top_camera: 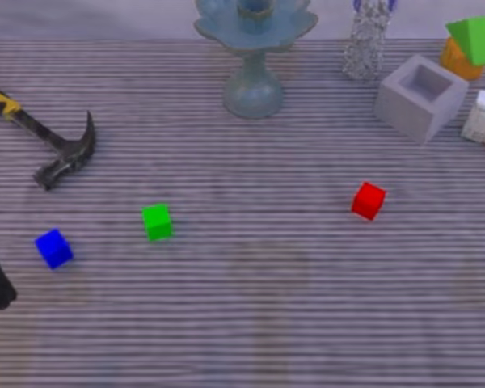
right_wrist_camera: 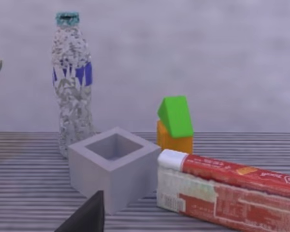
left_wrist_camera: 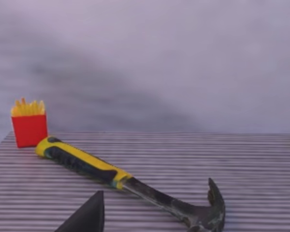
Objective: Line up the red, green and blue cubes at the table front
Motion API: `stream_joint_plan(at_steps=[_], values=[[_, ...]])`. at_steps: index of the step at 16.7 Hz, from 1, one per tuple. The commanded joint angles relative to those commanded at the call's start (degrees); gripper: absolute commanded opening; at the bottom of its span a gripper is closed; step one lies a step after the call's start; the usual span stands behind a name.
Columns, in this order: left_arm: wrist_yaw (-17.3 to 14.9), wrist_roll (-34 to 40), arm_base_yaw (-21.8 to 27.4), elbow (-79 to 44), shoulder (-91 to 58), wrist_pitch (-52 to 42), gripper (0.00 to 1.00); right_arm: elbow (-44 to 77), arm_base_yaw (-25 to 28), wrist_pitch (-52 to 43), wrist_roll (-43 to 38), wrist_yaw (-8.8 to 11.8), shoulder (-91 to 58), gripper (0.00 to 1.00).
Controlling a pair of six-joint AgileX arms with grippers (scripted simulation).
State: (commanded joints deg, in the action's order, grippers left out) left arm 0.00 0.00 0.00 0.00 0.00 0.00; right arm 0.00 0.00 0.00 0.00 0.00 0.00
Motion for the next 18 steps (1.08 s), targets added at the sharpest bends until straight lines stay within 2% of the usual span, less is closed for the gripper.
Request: stream_joint_plan(at_steps=[4, 8, 12, 18], values=[[0.0, 0.0, 0.0, 0.0, 0.0, 0.0, 1.00, 1.7, 0.3, -1.1, 0.6, -0.1, -1.7, 1.00], [0.0, 0.0, 0.0, 0.0, 0.0, 0.0, 1.00, 12.2, 2.3, -7.6, 4.0, -0.2, -12.5, 1.00], [0.0, 0.0, 0.0, 0.0, 0.0, 0.0, 1.00, 29.8, 5.9, -18.7, 9.5, -0.2, -32.5, 1.00], [0.0, 0.0, 0.0, 0.0, 0.0, 0.0, 1.00, 60.9, 12.3, -38.7, 19.1, 0.0, -72.6, 1.00]])
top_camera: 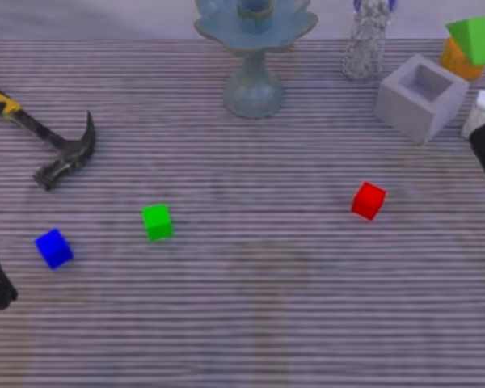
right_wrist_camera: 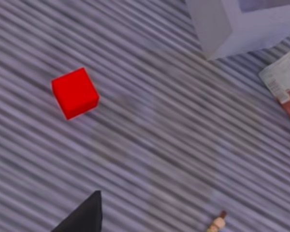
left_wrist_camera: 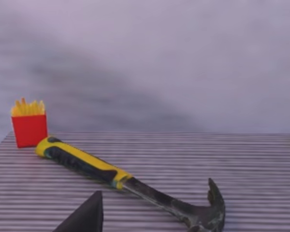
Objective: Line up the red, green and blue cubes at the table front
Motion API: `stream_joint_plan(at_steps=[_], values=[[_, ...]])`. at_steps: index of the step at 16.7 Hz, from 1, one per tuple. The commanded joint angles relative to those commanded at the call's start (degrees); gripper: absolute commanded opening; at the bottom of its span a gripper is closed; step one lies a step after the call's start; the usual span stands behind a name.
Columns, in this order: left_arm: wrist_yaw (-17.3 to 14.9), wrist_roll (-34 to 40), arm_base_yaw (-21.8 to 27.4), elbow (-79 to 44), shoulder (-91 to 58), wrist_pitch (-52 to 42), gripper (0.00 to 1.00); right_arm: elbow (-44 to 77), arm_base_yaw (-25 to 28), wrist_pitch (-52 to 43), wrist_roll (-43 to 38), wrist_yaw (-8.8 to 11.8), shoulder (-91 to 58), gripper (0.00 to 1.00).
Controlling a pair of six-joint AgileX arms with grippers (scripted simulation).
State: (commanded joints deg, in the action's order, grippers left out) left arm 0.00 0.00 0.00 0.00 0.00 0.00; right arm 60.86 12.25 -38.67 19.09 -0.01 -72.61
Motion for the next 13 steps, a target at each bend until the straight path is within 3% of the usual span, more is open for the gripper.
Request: stream_joint_plan(at_steps=[7, 13], values=[[0.0, 0.0, 0.0, 0.0, 0.0, 0.0, 1.00, 32.0, 6.4, -20.4, 10.0, 0.0, -40.3, 1.00], [0.0, 0.0, 0.0, 0.0, 0.0, 0.0, 1.00, 47.8, 9.4, -29.4, 14.8, -0.2, -57.2, 1.00]])
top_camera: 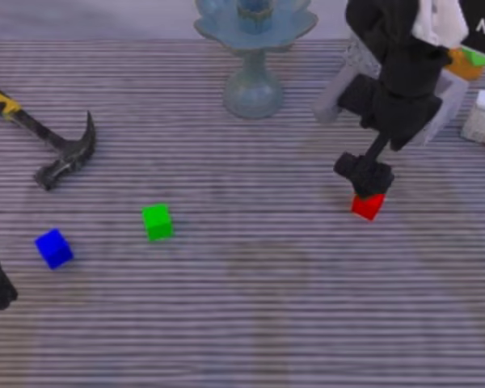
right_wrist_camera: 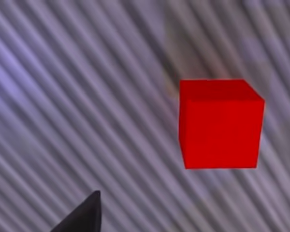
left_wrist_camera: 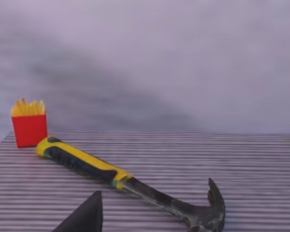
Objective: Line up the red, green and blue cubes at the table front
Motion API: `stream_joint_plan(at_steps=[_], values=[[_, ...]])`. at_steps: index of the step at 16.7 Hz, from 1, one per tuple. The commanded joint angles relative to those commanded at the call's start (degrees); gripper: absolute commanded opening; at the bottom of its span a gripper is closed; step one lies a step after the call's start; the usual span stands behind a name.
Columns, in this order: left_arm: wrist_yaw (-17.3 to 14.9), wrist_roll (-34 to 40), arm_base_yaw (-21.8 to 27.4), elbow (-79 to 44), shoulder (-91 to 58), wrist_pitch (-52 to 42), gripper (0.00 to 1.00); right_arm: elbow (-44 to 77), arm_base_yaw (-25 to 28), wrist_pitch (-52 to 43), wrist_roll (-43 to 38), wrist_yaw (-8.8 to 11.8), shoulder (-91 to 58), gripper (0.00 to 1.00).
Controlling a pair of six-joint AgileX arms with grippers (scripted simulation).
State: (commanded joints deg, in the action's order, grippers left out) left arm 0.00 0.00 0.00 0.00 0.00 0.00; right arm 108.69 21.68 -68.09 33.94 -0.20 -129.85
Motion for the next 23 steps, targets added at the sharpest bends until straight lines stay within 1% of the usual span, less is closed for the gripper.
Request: stream_joint_plan(at_steps=[2, 8, 15, 20, 23], values=[[0.0, 0.0, 0.0, 0.0, 0.0, 0.0, 1.00, 1.6, 0.3, -0.8, 0.4, 0.0, -1.6, 1.00], [0.0, 0.0, 0.0, 0.0, 0.0, 0.0, 1.00, 0.6, 0.1, 0.3, 0.5, 0.0, -1.8, 1.00], [0.0, 0.0, 0.0, 0.0, 0.0, 0.0, 1.00, -8.2, 0.3, 14.8, 0.3, -0.1, -7.0, 1.00], [0.0, 0.0, 0.0, 0.0, 0.0, 0.0, 1.00, -9.0, 0.4, 15.9, 0.3, -0.1, -7.6, 1.00], [0.0, 0.0, 0.0, 0.0, 0.0, 0.0, 1.00, -9.0, 0.4, 15.9, 0.3, -0.1, -7.6, 0.77]])
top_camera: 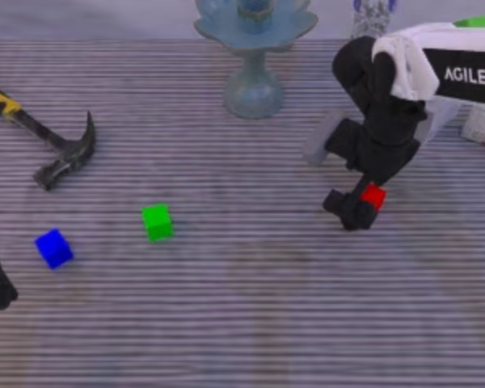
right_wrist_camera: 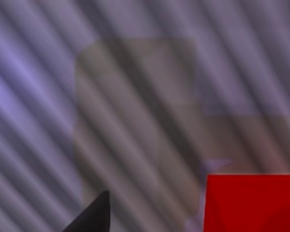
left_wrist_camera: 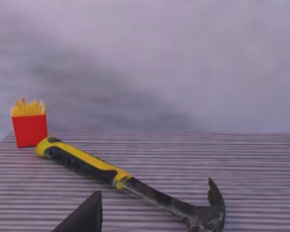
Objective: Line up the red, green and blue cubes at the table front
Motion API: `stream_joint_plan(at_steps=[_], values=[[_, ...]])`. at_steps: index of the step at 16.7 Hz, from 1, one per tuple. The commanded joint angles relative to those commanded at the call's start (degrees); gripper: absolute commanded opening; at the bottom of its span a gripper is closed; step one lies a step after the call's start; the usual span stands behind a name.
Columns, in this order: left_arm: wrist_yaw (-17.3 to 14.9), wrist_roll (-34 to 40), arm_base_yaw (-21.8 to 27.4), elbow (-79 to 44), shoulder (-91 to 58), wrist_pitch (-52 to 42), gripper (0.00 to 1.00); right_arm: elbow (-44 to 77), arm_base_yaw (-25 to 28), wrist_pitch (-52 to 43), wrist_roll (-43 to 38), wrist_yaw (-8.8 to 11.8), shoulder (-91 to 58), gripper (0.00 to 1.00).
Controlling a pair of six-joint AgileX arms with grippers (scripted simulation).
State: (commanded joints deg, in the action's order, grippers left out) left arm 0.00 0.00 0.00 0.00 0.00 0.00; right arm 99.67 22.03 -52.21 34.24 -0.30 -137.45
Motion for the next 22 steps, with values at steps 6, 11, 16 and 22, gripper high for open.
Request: stream_joint_plan(at_steps=[6, 11, 16, 22], values=[[0.0, 0.0, 0.0, 0.0, 0.0, 0.0, 1.00, 0.0, 0.0, 0.0, 0.0, 0.0, 0.0, 0.32], [0.0, 0.0, 0.0, 0.0, 0.0, 0.0, 1.00, 0.0, 0.0, 0.0, 0.0, 0.0, 0.0, 0.00], [0.0, 0.0, 0.0, 0.0, 0.0, 0.0, 1.00, 0.0, 0.0, 0.0, 0.0, 0.0, 0.0, 0.00], [0.0, 0.0, 0.0, 0.0, 0.0, 0.0, 1.00, 2.2, 0.2, -3.8, -0.8, 1.0, 3.2, 0.00]])
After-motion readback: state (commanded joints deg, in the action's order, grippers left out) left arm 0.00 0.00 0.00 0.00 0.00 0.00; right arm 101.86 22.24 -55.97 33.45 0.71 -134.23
